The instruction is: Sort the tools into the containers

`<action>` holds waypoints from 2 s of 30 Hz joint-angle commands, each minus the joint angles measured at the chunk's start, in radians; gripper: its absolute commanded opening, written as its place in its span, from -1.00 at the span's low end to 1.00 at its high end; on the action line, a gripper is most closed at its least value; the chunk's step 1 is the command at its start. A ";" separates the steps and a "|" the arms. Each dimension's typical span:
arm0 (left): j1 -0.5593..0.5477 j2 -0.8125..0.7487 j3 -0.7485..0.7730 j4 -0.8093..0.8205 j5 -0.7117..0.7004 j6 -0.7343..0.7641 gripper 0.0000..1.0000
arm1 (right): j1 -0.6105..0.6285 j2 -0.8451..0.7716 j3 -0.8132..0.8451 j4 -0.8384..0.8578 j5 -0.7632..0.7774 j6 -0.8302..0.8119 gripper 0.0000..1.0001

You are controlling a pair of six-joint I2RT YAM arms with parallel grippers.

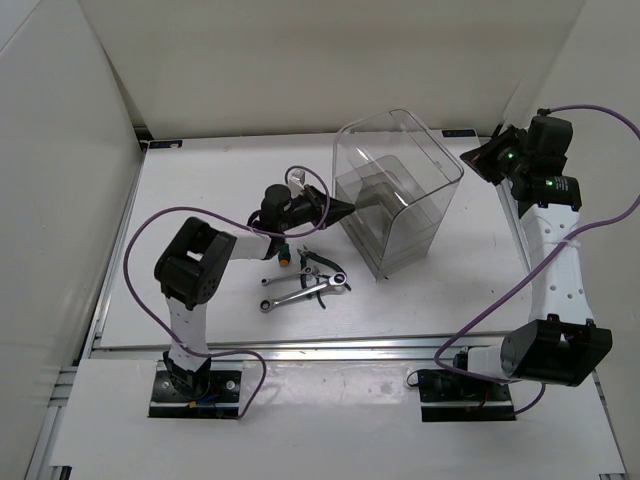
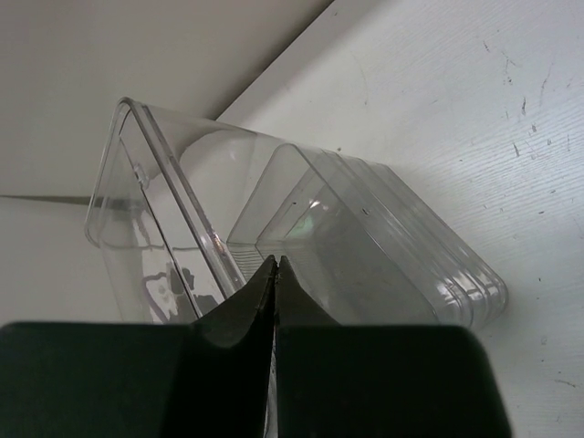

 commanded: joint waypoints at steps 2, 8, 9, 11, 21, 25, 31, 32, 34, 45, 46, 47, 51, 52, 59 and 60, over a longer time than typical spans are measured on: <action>0.022 -0.206 -0.027 -0.071 -0.016 0.050 -0.80 | 0.003 -0.005 0.027 0.010 0.021 0.000 -0.99; 0.067 -0.341 -0.062 -0.168 -0.025 0.102 -0.81 | 0.004 -0.042 0.058 -0.022 0.046 -0.009 -0.86; 0.077 -0.353 -0.064 -0.173 -0.025 0.102 -0.80 | 0.001 -0.045 0.059 -0.024 0.050 -0.006 -0.84; 0.084 -0.384 -0.066 -0.181 -0.029 0.095 -0.81 | 0.001 -0.072 0.064 -0.036 0.049 0.002 -0.64; 0.090 -0.433 0.025 -0.245 -0.040 0.081 -0.81 | 0.003 -0.259 -0.031 0.069 -0.135 0.157 -0.19; 0.091 -0.442 0.056 -0.259 -0.043 0.078 -0.80 | 0.001 -0.342 -0.111 0.160 -0.247 0.288 -0.07; 0.094 -0.451 0.083 -0.266 -0.055 0.064 -0.80 | 0.018 -0.410 -0.212 0.246 -0.335 0.436 -0.05; 0.094 -0.451 0.085 -0.266 -0.051 0.062 -0.81 | 0.023 -0.413 -0.221 0.246 -0.339 0.430 -0.03; 0.094 -0.457 0.088 -0.268 -0.055 0.059 -0.81 | 0.029 -0.416 -0.215 0.203 -0.335 0.402 -0.01; 0.093 -0.491 0.088 -0.297 -0.074 0.065 -0.80 | 0.325 -0.309 -0.158 0.129 -0.214 0.289 0.16; 0.093 -0.494 0.086 -0.299 -0.071 0.065 -0.80 | 0.349 -0.300 -0.149 0.123 -0.188 0.277 0.17; 0.093 -0.494 0.086 -0.299 -0.074 0.065 -0.81 | 0.380 -0.293 -0.145 0.111 -0.165 0.270 0.17; 0.093 -0.510 0.086 -0.306 -0.074 0.065 -0.81 | 0.405 -0.269 -0.139 0.123 -0.112 0.263 0.18; 0.093 -0.507 0.088 -0.306 -0.074 0.065 -0.81 | 0.405 -0.260 -0.128 0.125 -0.111 0.261 0.17; 0.091 -0.522 0.085 -0.311 -0.074 0.064 -0.81 | 0.463 -0.195 -0.105 0.154 -0.072 0.224 0.16; 0.093 -0.522 0.085 -0.314 -0.071 0.065 -0.81 | 0.475 -0.177 -0.106 0.160 -0.066 0.220 0.13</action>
